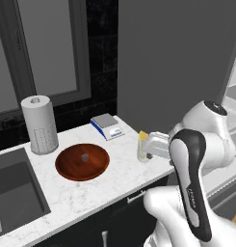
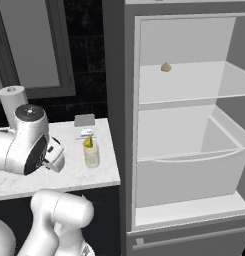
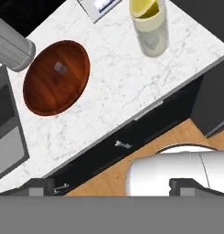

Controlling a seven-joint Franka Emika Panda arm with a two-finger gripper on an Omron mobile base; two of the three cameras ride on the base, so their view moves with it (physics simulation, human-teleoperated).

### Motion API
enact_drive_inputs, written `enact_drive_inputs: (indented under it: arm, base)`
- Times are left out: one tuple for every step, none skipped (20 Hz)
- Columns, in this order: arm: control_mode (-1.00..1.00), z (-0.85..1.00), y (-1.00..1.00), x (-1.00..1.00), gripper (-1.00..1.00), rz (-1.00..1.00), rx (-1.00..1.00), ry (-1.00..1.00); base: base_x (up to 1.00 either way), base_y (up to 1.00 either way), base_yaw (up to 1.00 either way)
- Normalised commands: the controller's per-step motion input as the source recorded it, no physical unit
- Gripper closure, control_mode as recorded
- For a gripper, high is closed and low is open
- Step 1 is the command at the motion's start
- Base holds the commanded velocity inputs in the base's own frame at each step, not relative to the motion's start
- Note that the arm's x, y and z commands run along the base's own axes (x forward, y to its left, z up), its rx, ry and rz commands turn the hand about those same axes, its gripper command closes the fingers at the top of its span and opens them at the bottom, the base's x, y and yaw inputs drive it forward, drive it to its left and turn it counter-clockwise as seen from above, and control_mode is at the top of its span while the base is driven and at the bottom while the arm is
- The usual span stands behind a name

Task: Grab a lemon wedge from the fridge and one ice cube from the ice bowl, and put them in the glass of lemonade.

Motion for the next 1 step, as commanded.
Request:
enact_drive_inputs:
  arm:
    - [-1.00,0.10,0.41,0.13,-1.00,0.00,0.00,-0.27]
  base:
    - [0.00,0.00,0.00]
